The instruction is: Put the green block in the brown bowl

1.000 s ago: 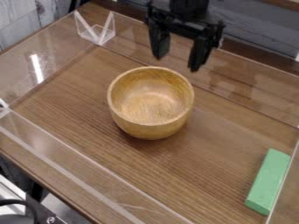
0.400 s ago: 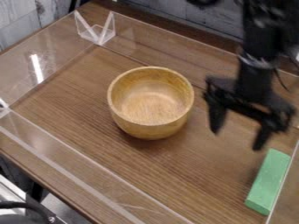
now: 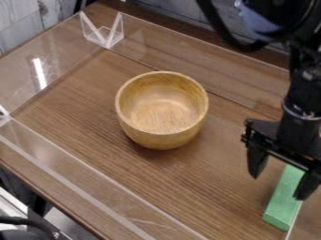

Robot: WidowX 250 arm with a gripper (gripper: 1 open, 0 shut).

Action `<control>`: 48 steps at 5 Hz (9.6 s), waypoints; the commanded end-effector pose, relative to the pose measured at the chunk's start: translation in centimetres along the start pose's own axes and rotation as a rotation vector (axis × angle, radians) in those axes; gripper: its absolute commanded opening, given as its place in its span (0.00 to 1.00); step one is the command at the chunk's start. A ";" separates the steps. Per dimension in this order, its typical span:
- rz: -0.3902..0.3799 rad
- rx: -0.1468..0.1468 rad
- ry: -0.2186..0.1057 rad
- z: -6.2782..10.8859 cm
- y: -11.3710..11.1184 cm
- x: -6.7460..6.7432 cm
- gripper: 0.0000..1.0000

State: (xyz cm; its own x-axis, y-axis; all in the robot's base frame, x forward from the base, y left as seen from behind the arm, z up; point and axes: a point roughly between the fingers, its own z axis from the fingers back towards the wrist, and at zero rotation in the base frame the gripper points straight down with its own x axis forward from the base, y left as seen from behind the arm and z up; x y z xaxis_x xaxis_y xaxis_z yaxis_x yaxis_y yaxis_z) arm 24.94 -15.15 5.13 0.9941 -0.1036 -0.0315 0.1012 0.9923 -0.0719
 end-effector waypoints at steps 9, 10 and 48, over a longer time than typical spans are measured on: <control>-0.048 -0.071 -0.029 -0.1 -0.2 0.5 1.00; -0.050 -0.078 -0.030 0.1 -0.2 0.6 1.00; 0.164 -0.012 -0.279 9.3 14.6 -0.7 0.00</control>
State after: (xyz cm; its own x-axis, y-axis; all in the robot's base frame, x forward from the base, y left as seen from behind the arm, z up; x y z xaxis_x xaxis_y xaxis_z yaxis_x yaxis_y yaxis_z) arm 25.73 0.06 12.52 0.9768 0.0773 0.1997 -0.0579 0.9932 -0.1013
